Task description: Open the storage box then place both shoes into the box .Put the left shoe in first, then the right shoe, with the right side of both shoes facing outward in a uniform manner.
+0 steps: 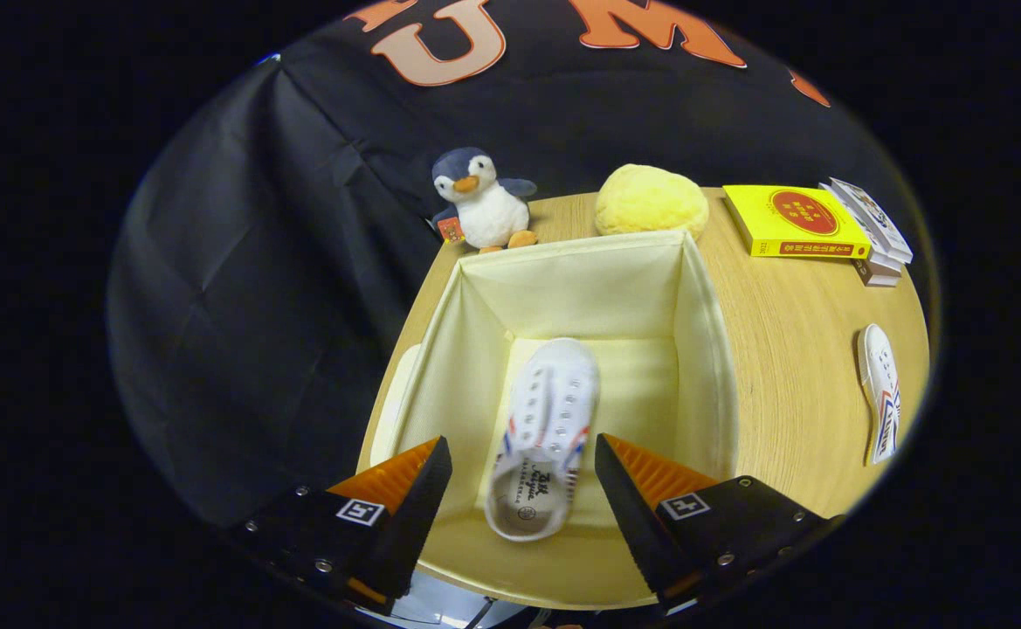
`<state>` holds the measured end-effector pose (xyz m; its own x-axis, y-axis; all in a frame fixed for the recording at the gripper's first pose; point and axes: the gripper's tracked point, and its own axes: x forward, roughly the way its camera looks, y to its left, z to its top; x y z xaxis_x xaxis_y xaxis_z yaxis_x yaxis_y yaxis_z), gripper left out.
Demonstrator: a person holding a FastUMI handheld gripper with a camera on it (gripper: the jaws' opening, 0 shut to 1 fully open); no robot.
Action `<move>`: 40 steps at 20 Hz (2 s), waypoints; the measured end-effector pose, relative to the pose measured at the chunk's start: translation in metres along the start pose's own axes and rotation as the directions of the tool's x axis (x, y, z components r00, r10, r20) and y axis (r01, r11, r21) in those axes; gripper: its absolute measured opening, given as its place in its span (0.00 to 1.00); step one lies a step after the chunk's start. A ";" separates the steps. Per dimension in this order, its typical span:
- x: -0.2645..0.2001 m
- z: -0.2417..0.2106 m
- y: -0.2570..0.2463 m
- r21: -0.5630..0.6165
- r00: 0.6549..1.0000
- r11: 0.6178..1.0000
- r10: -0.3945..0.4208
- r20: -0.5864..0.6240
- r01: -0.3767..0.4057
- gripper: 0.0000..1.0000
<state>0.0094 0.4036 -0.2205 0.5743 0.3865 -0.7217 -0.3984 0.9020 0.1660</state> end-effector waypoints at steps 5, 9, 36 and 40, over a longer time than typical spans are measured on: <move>-0.030 0.016 -0.029 0.038 0.997 0.999 0.015 0.070 -0.017 0.98; -0.057 0.033 -0.075 0.072 0.990 0.997 -0.006 0.141 -0.005 0.98; -0.132 -0.038 -0.475 0.039 0.962 0.964 -0.266 0.060 0.264 0.91; -0.109 -0.049 -0.478 0.008 0.974 0.974 -0.227 0.017 0.226 0.88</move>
<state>0.1018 -0.0791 -0.2538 0.6615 0.1752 -0.7292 -0.2519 0.9677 0.0040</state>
